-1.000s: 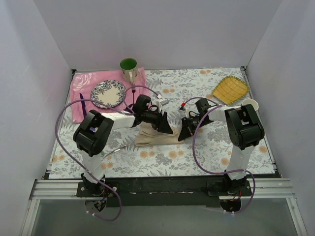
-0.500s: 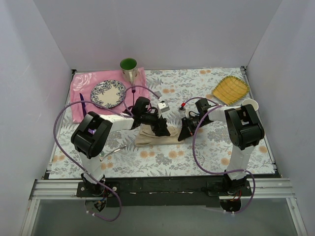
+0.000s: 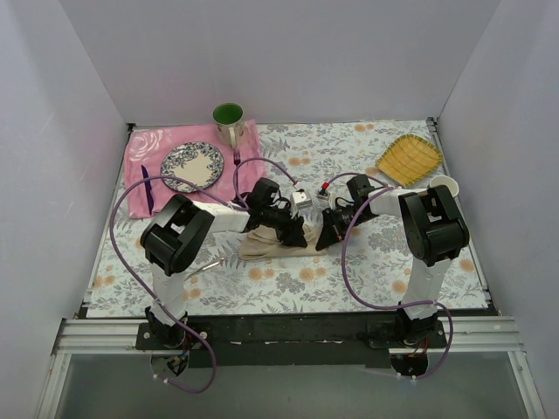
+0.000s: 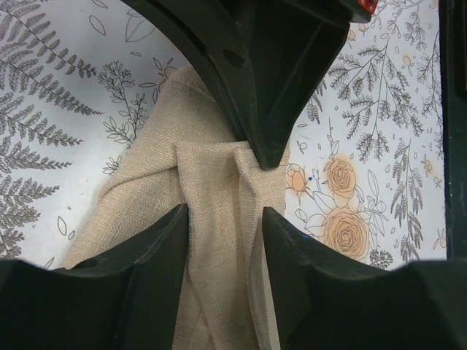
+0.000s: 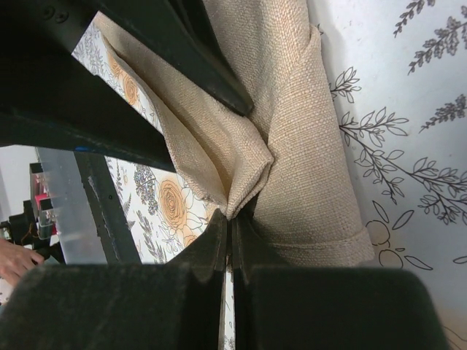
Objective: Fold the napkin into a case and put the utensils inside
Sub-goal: Pick up the 2/3-rectangle-folded napkin from the center of the board.
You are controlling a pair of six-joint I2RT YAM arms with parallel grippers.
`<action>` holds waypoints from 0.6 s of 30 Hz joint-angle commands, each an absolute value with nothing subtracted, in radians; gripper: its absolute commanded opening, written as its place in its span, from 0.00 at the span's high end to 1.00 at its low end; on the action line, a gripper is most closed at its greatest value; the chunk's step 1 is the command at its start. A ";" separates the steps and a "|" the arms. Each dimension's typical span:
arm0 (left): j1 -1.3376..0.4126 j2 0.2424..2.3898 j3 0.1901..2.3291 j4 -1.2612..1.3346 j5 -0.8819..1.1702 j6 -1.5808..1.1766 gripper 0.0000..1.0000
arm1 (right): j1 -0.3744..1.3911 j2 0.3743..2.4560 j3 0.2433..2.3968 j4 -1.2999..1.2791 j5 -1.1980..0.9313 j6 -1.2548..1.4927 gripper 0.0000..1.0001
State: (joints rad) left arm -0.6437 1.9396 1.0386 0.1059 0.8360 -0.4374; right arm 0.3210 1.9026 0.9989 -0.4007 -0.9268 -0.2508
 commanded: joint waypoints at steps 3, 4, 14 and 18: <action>-0.644 1.937 1.091 0.124 0.842 -0.465 0.72 | 0.325 1.911 1.003 -0.380 -0.885 -0.290 0.99; -0.644 1.934 1.092 0.129 0.847 -0.472 0.79 | 0.327 1.911 1.003 -0.379 -0.884 -0.290 0.99; -0.644 1.971 1.088 0.083 0.834 -0.592 1.00 | 0.327 1.839 1.031 -0.400 -0.888 -0.285 0.74; -0.646 1.931 1.022 0.174 0.835 -0.626 1.00 | 0.325 1.799 1.084 -0.442 -0.891 -0.238 0.71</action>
State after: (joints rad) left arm -0.6430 1.9747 1.0714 0.1104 0.8299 -0.5797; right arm 0.3233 1.8744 1.0119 -0.4198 -0.9108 -0.2607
